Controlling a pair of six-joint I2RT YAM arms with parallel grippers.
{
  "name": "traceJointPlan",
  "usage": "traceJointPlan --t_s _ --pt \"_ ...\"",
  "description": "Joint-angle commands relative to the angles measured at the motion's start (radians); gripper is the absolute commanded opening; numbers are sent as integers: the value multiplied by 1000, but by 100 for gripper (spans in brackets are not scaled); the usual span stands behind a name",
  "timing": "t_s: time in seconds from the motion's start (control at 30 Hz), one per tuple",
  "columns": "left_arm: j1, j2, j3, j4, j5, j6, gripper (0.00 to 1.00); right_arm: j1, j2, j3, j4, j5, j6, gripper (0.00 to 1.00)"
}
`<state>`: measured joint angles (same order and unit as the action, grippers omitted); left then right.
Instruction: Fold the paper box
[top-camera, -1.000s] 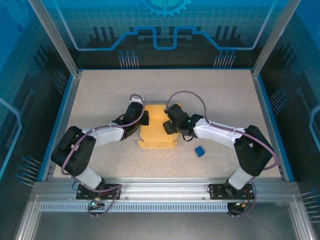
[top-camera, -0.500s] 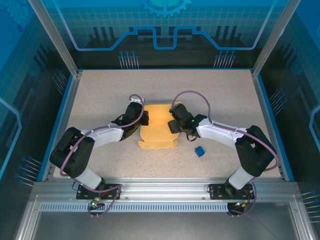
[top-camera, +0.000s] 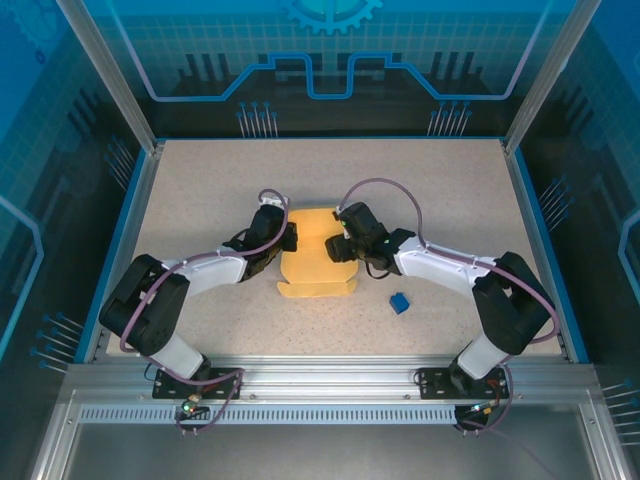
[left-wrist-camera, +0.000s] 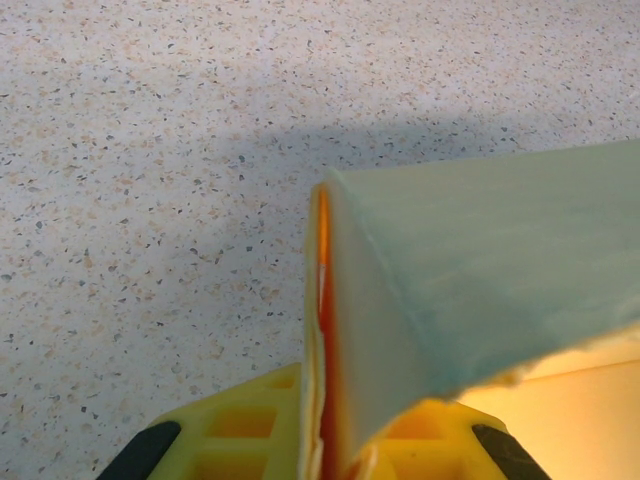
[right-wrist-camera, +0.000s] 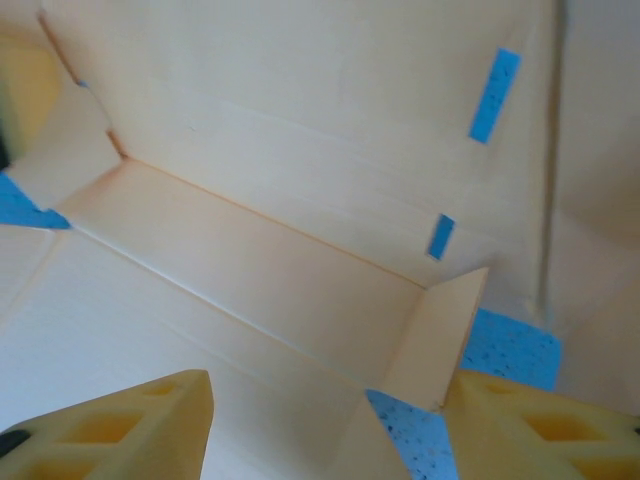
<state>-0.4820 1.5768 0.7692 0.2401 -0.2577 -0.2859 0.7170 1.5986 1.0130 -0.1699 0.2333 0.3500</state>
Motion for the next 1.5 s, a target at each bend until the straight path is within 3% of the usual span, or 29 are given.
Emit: traceJointPlan --t_s 0.0,0.63,1.47 --pt "-8 -31 -9 5 1 15 14 -1 -24 -11 71 -60 -4 62" --pt "-11 -24 -13 7 -4 17 14 15 50 5 99 -137 -6 56" --pt "-9 -19 -13 7 -16 27 14 -28 -310 15 -230 -181 -287 60"
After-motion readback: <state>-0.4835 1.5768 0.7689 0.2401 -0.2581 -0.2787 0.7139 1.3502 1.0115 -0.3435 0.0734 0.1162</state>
